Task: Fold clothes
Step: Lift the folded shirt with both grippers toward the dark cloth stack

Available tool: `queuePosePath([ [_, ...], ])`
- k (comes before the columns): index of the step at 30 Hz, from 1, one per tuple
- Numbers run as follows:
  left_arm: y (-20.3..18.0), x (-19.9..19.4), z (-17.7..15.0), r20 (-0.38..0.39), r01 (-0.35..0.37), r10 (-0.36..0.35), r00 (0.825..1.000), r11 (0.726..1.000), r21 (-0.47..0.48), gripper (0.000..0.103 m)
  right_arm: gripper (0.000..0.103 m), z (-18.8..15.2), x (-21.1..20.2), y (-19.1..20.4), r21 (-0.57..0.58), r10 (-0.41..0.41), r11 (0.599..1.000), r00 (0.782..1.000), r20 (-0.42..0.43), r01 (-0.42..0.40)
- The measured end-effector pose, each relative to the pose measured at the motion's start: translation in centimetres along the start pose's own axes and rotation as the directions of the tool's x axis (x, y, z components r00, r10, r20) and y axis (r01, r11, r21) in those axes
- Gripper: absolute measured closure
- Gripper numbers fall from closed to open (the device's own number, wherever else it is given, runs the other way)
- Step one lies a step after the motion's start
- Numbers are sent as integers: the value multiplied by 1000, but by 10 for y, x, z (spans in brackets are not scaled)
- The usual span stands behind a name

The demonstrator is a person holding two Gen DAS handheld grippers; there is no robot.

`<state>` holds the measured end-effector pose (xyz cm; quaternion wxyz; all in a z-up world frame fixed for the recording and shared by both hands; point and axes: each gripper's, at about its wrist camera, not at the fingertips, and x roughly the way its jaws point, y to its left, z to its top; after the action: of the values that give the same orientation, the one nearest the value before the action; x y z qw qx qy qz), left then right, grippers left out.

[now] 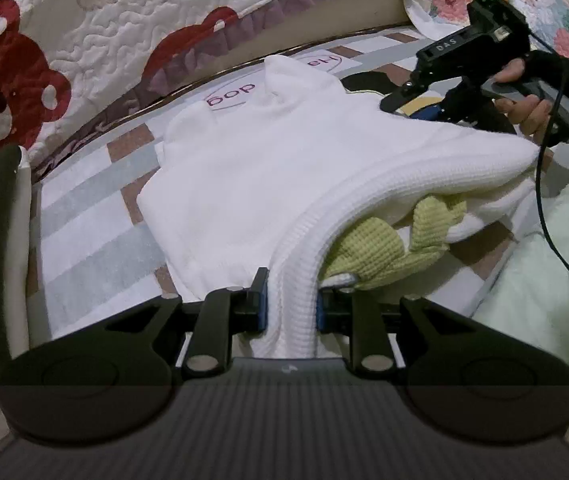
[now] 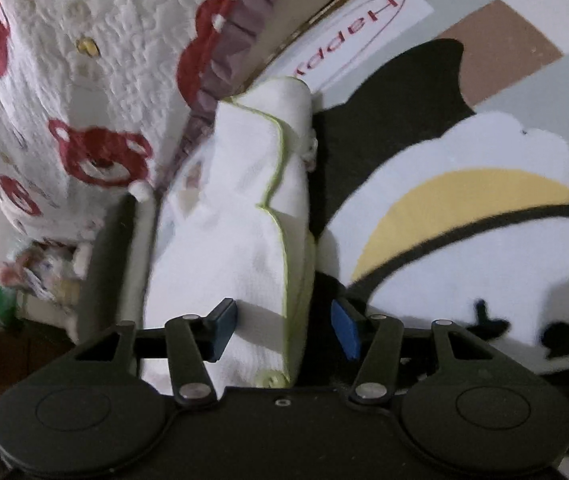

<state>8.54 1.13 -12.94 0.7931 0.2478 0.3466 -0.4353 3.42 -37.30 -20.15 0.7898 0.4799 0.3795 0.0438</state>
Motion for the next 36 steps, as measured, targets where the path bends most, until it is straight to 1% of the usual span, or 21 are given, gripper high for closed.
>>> queuePosePath([
  [3, 2, 1, 2, -1, 7, -7, 1000, 1000, -17, 82, 45, 10, 9, 1, -3, 23, 1000, 1000, 5, -23],
  [8, 2, 3, 3, -7, 8, -8, 1000, 1000, -20, 82, 44, 38, 44, 21, -118, 8, 993, 1000, 26, -5],
  [10, 1, 5, 2, -8, 5, -6, 1000, 1000, -19, 81, 40, 49, 59, 29, -162, 7, 987, 999, 40, -1],
  [11, 1, 5, 2, -7, 8, -8, 1000, 1000, -29, 81, 35, 50, 61, 36, -207, 1, 978, 999, 45, 8],
  [13, 3, 7, 3, -6, 12, -13, 1000, 999, -52, 83, 35, 49, 62, 50, -307, -15, 951, 998, 56, 31],
  [14, 2, 6, 4, -4, 11, -12, 1000, 998, -58, 84, 56, 49, 63, 58, -356, -22, 933, 998, 62, 43],
  [15, 0, 4, 6, 10, 0, 1, 1000, 999, -41, 85, 76, 48, 64, 65, -404, -30, 913, 997, 69, 55],
  [17, -6, -2, 9, 44, -26, 26, 999, 1000, -3, 86, 78, 48, 65, 80, -496, -43, 865, 996, 83, 78],
  [19, -11, -9, 12, 77, -51, 48, 996, 998, 34, 86, 79, 41, 50, 95, -547, -23, 832, 991, 133, 93],
  [21, -14, -15, 16, 102, -77, 70, 992, 995, 69, 86, 79, 31, 35, 115, -608, -17, 784, 983, 181, 126],
  [23, -14, -20, 19, 129, -99, 87, 988, 991, 94, 87, 79, 25, 23, 134, -639, -7, 756, 978, 210, 143],
  [26, -9, -26, 23, 159, -114, 100, 982, 990, 84, 87, 80, 15, 6, 162, -679, 8, 715, 969, 248, 168],
  [29, -2, -33, 25, 192, -116, 101, 976, 991, 67, 87, 80, 4, -10, 184, -693, 10, 694, 961, 277, 192],
  [33, -2, -50, 24, 238, -131, 105, 966, 987, 97, 87, 80, -10, -28, 207, -717, -7, 658, 954, 301, 231],
  [36, 1, -59, 23, 257, -153, 120, 959, 982, 109, 87, 80, -15, -28, 223, -731, -3, 638, 950, 311, 242],
])
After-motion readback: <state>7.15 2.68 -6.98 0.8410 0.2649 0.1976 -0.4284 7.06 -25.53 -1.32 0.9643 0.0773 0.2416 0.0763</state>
